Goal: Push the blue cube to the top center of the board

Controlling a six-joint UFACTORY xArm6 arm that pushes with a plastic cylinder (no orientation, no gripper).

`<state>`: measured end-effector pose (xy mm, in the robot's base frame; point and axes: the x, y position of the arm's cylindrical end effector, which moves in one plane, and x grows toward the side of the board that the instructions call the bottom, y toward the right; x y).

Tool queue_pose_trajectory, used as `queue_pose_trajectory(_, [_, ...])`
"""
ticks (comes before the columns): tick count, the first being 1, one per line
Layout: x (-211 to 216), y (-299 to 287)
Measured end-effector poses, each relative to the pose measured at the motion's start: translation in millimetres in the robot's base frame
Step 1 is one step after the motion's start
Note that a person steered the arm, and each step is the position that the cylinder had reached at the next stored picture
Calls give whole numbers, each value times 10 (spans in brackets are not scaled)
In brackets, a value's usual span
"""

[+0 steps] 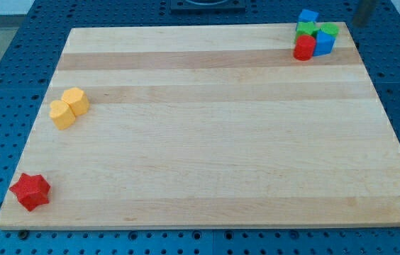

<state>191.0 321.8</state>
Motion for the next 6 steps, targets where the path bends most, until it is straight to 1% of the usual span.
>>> queue_pose_trajectory(1, [-1,-36])
queue_pose_trajectory(3, [4,-817])
queue_pose_trajectory(6, [5,-1627])
